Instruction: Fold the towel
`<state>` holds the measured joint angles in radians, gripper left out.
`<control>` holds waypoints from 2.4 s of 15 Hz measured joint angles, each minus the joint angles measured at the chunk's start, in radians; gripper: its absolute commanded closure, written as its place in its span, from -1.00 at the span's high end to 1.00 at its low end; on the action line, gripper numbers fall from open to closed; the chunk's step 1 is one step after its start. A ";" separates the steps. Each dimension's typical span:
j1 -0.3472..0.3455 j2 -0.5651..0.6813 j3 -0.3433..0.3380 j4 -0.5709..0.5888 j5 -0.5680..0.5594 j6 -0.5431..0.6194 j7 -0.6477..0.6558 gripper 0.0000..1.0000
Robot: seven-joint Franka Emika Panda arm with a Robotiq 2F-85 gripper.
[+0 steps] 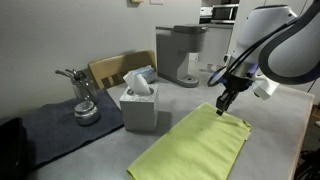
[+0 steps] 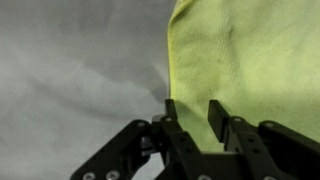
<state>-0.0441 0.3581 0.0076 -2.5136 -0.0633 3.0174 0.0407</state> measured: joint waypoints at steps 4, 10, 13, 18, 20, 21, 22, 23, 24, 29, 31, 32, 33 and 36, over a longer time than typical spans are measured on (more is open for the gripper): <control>-0.047 0.002 0.053 0.000 0.043 0.000 -0.050 0.97; -0.326 0.074 0.288 0.027 0.211 0.000 -0.263 1.00; -0.432 0.094 0.354 0.039 0.226 -0.001 -0.312 1.00; -0.521 0.104 0.410 0.041 0.230 -0.001 -0.345 1.00; -0.539 0.106 0.425 0.041 0.230 -0.002 -0.348 1.00; -0.545 0.107 0.431 0.041 0.230 -0.002 -0.349 1.00; -0.549 0.108 0.435 0.041 0.230 -0.002 -0.349 1.00; -0.552 0.109 0.440 0.041 0.230 -0.002 -0.349 1.00; -0.554 0.110 0.445 0.041 0.230 -0.003 -0.350 1.00; -0.558 0.117 0.482 0.041 0.230 -0.004 -0.357 1.00; -0.558 0.119 0.492 0.041 0.229 -0.005 -0.359 0.71; -0.558 0.120 0.496 0.041 0.229 -0.005 -0.361 0.46; -0.558 0.120 0.499 0.041 0.229 -0.005 -0.363 0.33; -0.568 0.116 0.506 0.044 0.229 -0.005 -0.374 -0.13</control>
<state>-0.6119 0.4742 0.5139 -2.4701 0.1661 3.0122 -0.3334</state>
